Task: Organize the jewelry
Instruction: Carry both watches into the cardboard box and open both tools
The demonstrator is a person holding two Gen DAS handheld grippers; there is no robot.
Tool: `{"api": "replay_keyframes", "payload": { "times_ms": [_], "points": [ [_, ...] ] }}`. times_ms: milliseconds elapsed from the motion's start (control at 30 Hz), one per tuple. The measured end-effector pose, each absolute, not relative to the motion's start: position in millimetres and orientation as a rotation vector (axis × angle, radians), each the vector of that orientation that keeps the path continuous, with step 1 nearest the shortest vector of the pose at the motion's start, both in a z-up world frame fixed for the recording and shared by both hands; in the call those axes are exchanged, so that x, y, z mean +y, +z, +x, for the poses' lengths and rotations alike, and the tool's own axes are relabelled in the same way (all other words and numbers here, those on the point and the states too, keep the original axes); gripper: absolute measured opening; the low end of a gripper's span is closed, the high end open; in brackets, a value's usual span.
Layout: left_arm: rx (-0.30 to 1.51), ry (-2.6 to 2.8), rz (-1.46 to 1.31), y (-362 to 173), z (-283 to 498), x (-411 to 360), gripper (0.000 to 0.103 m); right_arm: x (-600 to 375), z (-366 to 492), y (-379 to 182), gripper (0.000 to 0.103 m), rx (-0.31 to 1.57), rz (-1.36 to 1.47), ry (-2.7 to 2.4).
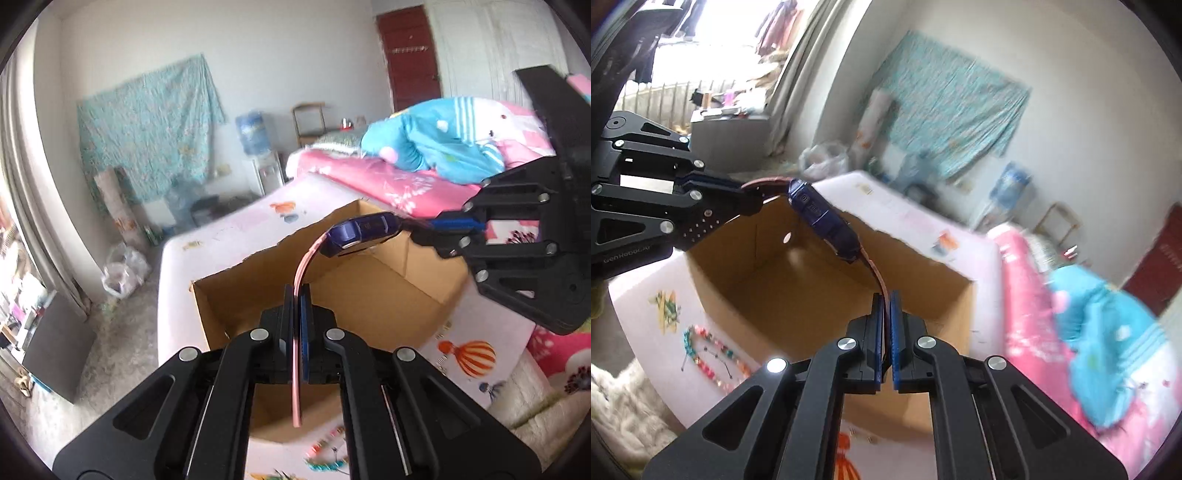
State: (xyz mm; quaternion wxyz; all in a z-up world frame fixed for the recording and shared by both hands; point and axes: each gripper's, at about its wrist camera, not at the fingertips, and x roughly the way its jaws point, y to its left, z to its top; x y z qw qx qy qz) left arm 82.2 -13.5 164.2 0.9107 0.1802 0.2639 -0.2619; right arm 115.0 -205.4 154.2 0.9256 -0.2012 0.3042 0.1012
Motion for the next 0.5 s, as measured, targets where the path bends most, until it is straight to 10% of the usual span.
{"api": "replay_keyframes", "payload": {
  "times_ms": [500],
  "points": [
    [1.198,-0.615,0.415,68,248,-59,0.002,-232,311,48,0.004,1.368,-0.242,0.373]
  ]
}}
